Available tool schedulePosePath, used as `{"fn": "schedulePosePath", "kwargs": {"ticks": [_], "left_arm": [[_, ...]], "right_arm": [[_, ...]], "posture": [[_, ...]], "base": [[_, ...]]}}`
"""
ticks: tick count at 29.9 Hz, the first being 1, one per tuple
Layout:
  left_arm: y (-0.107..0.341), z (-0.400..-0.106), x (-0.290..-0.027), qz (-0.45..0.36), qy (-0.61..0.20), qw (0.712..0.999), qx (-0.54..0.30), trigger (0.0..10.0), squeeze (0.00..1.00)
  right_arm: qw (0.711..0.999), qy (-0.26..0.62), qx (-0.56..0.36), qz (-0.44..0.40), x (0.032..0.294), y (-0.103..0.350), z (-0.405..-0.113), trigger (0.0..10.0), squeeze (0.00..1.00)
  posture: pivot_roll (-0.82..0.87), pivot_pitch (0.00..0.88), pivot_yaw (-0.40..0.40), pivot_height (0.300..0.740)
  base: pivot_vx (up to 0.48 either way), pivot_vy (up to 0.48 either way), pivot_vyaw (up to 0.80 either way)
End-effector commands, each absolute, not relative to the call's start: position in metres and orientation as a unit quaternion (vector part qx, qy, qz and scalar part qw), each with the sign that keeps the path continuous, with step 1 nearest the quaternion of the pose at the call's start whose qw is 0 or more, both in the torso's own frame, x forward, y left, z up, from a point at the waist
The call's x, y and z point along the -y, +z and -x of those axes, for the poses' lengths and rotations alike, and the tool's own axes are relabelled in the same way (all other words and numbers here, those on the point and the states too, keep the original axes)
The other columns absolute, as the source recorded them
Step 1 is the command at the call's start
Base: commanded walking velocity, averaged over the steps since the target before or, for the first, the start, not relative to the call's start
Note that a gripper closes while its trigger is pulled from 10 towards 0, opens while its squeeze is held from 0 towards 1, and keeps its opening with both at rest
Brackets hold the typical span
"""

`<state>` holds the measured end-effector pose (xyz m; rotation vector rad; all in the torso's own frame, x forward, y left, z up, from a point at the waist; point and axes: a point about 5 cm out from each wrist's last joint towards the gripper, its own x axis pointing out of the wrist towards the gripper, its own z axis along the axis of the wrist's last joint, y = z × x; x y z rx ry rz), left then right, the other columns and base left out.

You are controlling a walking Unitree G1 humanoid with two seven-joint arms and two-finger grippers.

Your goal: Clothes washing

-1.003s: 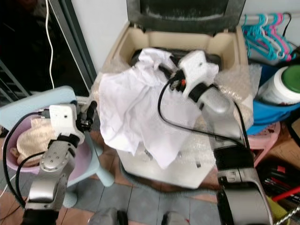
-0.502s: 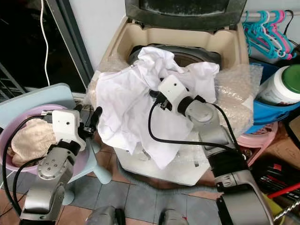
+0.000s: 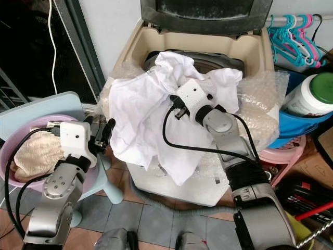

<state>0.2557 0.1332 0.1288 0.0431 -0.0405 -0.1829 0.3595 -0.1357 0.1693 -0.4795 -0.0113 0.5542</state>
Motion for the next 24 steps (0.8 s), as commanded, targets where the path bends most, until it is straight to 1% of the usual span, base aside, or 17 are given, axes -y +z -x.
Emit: {"fn": "schedulePosePath", "kwargs": {"ticks": [1,4,7,9,13,15,17,18,19,20,24], "left_arm": [[0.127,-0.255,-0.134,-0.026,-0.086,0.996,0.013,10.0,0.0],[0.127,-0.256,-0.134,-0.025,-0.084,0.996,0.012,10.0,0.0],[0.126,-0.257,-0.135,-0.028,-0.081,0.996,0.01,10.0,0.0],[0.126,-0.257,-0.136,-0.028,-0.079,0.996,0.01,10.0,0.0],[0.125,-0.258,-0.136,-0.028,-0.077,0.997,0.009,10.0,0.0],[0.125,-0.26,-0.134,-0.028,-0.077,0.997,0.01,10.0,0.0],[0.125,-0.262,-0.133,-0.027,-0.078,0.997,0.011,10.0,0.0],[0.126,-0.262,-0.133,-0.027,-0.077,0.997,0.013,10.0,0.0],[0.126,-0.263,-0.132,-0.027,-0.076,0.997,0.013,10.0,0.0],[0.126,-0.263,-0.132,-0.026,-0.074,0.997,0.015,10.0,0.0],[0.126,-0.263,-0.134,-0.028,-0.062,0.998,0.016,10.0,0.0]], "right_arm": [[0.937,0.264,-0.018,0.227,0.14,0.164,-0.361,0.0,0.0],[0.931,0.288,-0.02,0.225,0.136,0.165,-0.363,0.0,0.0],[0.927,0.293,-0.016,0.233,0.138,0.173,-0.368,0.0,0.0],[0.927,0.294,-0.009,0.234,0.141,0.184,-0.375,0.0,0.0],[0.928,0.28,0.017,0.245,0.15,0.222,-0.393,0.0,0.0],[0.935,0.243,0.06,0.25,0.157,0.27,-0.408,0.0,0.0],[0.941,0.21,0.094,0.246,0.161,0.301,-0.414,0.0,0.0],[0.945,0.18,0.13,0.24,0.164,0.325,-0.415,0.0,0.0],[0.947,0.16,0.153,0.234,0.165,0.339,-0.414,0.0,0.0],[0.944,0.104,0.225,0.217,0.171,0.375,-0.41,0.0,0.0],[0.927,0.041,0.318,0.192,0.18,0.417,-0.398,0.0,0.0]], "posture": [[0.02,0.1,0.034,0.74],[0.02,0.099,0.029,0.74],[0.02,0.099,0.026,0.74],[0.02,0.098,0.025,0.74],[0.01,0.089,0.023,0.74],[0.0,0.08,0.02,0.74],[0.0,0.075,0.018,0.74],[0.0,0.075,0.018,0.74],[0.0,0.075,0.018,0.74],[0.01,0.07,0.009,0.74],[0.01,0.068,0.004,0.74]], "base": [[0.0,0.0,0.0],[0.0,0.0,0.0],[0.0,0.0,0.0],[0.0,0.0,0.0],[0.0,0.0,0.0],[0.0,0.0,0.0],[0.0,0.0,0.0],[0.0,0.0,0.0],[0.0,0.0,0.0],[0.0,0.0,0.0],[0.0,0.0,0.0]]}}
